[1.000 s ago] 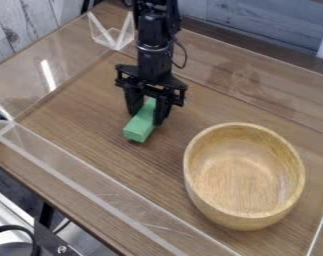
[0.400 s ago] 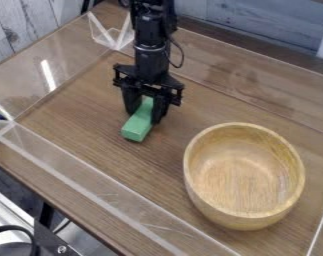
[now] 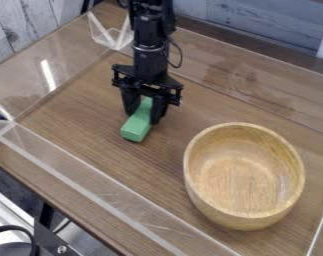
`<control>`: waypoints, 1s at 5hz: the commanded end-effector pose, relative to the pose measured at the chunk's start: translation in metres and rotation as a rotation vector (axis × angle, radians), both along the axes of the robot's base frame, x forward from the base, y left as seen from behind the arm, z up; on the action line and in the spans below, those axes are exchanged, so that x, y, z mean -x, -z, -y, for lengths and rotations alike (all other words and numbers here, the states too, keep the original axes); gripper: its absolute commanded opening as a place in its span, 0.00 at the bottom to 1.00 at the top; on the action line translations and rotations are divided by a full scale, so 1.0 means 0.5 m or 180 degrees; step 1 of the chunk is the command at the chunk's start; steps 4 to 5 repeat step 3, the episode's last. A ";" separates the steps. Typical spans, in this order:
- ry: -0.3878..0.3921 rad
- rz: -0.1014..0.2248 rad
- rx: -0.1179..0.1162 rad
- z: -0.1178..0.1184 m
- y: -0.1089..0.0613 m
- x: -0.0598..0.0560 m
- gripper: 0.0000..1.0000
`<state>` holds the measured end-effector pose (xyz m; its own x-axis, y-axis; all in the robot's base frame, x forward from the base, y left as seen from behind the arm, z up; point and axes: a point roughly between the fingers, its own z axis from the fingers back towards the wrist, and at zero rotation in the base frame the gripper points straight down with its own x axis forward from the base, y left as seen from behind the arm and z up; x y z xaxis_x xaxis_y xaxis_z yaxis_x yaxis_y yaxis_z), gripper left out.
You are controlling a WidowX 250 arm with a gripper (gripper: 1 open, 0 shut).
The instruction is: Remove the green block from inside the brown bowl and put it on the table
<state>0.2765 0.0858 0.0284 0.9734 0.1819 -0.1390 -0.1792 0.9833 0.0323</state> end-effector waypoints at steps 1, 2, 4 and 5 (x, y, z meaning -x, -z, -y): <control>-0.0045 0.0152 -0.0037 -0.014 -0.025 -0.020 0.00; -0.0057 0.0147 -0.0024 -0.015 -0.027 -0.019 0.00; -0.0069 0.0143 -0.0010 -0.016 -0.030 -0.017 0.00; -0.0069 0.0143 -0.0010 -0.016 -0.030 -0.017 0.00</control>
